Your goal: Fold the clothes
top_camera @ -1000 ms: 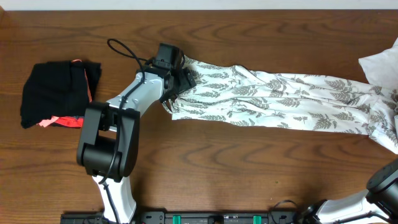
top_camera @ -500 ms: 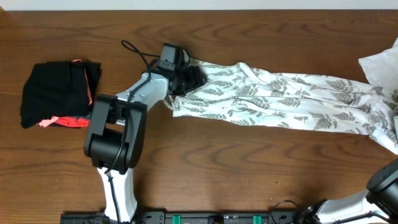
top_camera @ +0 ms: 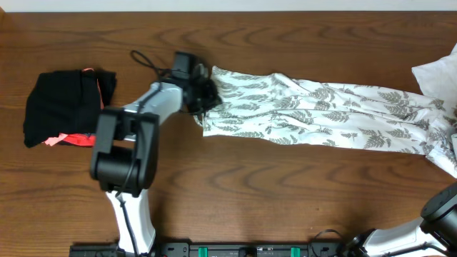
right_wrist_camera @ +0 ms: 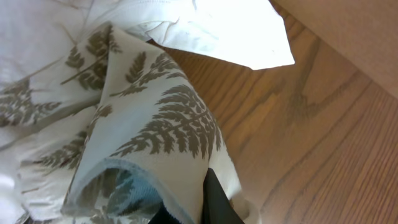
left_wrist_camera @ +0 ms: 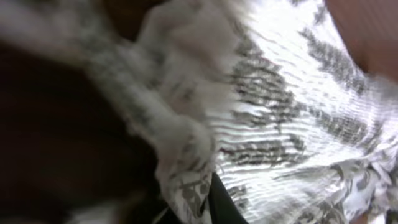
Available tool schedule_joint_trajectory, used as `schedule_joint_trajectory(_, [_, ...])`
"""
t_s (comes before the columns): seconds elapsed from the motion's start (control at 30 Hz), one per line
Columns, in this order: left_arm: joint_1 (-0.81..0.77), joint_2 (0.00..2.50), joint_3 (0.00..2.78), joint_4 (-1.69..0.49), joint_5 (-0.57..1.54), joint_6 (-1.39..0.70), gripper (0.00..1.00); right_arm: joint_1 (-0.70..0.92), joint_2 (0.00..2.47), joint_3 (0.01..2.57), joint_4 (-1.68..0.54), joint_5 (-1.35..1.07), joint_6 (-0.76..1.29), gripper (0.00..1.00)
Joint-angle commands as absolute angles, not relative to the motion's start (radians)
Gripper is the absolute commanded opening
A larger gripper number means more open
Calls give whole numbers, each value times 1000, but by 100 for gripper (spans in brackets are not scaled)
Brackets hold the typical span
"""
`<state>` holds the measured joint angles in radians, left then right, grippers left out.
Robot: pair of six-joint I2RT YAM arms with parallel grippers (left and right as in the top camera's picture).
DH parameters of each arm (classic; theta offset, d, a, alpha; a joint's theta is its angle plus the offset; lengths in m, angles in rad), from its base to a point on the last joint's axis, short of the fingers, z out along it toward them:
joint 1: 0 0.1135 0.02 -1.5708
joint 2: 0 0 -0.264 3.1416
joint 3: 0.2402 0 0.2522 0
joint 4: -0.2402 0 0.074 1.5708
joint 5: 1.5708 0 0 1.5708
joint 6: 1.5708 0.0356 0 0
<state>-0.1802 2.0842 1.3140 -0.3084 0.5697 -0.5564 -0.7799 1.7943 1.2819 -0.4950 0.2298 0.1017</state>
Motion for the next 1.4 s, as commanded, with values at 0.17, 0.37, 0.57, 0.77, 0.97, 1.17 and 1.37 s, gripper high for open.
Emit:
schedule_joint_trajectory(0.17, [-23, 1933, 1311, -411, 503, -438, 6, -767, 1784, 1298, -501, 228, 96, 1])
schedule_joint_trajectory(0.37, [84, 1898, 1311, -472, 476, -401, 6, -743, 1784, 1298, -502, 228, 96, 1])
schedule_joint_trajectory(0.57, [202, 1890, 1311, -520, 474, -354, 6, -709, 1784, 1298, -506, 228, 96, 1])
schedule_joint_trajectory(0.77, [296, 1890, 1311, -519, 463, -303, 6, -655, 1784, 1298, -517, 228, 96, 1])
schedule_joint_trajectory(0.97, [346, 1890, 1311, -523, 494, -284, 6, -614, 1784, 1298, -520, 228, 96, 1])
schedule_joint_trajectory(1.17, [319, 1890, 1311, -527, 645, -266, 53, -611, 1784, 1298, -524, 229, 96, 1])
schedule_joint_trajectory(1.37, [311, 1888, 1311, -624, 643, -259, 62, -611, 1784, 1298, -534, 235, 96, 1])
